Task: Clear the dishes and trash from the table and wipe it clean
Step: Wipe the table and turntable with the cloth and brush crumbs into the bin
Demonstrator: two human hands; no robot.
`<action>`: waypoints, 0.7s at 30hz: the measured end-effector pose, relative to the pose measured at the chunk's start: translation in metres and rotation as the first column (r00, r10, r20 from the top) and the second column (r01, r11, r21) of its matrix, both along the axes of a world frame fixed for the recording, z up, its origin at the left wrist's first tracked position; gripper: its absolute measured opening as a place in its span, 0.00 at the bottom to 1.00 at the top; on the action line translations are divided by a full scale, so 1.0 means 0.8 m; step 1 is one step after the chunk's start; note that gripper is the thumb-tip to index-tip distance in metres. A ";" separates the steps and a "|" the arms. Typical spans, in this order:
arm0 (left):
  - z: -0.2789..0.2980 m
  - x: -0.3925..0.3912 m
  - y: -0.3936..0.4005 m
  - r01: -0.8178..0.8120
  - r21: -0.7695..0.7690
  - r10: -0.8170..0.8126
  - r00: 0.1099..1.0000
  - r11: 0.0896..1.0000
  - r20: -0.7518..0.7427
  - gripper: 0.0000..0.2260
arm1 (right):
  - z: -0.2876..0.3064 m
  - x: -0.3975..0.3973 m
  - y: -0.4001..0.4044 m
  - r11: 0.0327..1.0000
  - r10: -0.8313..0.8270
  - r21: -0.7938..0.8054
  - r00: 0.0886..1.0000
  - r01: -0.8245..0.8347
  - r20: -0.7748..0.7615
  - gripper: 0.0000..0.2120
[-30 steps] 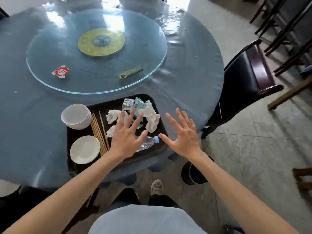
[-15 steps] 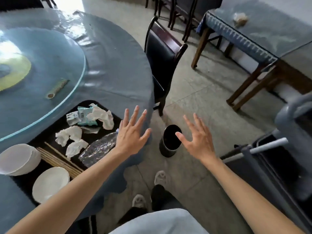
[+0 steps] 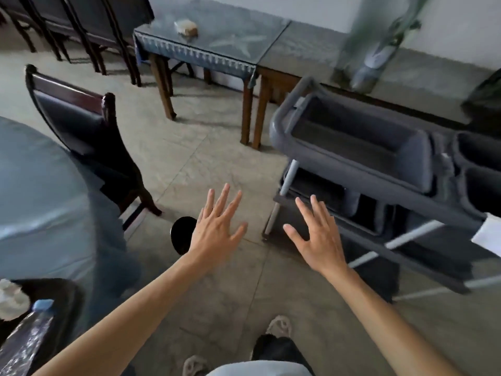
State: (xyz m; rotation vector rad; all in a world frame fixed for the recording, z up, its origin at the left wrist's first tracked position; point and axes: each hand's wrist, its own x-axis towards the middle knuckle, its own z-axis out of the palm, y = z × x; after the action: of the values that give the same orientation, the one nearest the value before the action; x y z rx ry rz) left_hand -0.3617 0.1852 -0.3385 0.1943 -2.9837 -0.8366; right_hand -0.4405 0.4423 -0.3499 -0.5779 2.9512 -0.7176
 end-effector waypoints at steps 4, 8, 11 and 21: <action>0.002 -0.076 0.096 0.116 0.014 -0.117 0.993 0.993 0.023 0.32 | 0.006 -0.027 0.097 0.992 -0.124 -0.031 0.992 0.124 0.015 0.38; 0.006 -0.152 0.206 0.276 -0.010 -0.276 0.961 0.961 -0.013 0.31 | 0.012 -0.061 0.204 0.966 -0.251 -0.061 0.968 0.250 -0.004 0.36; 0.009 -0.195 0.290 0.383 -0.007 -0.383 0.923 0.924 -0.035 0.32 | 0.014 -0.073 0.282 0.928 -0.366 -0.075 0.930 0.366 0.012 0.35; 0.006 -0.280 0.508 0.715 -0.018 -0.715 0.699 0.699 0.007 0.34 | -0.011 -0.070 0.474 0.683 -0.670 -0.215 0.716 0.698 0.195 0.34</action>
State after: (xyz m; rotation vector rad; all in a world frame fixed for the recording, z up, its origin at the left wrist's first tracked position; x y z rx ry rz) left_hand -0.5860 0.5919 -0.3337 -1.0488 -3.0367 -0.8183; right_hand -0.4965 0.8217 -0.3588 0.6248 2.9391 -1.1715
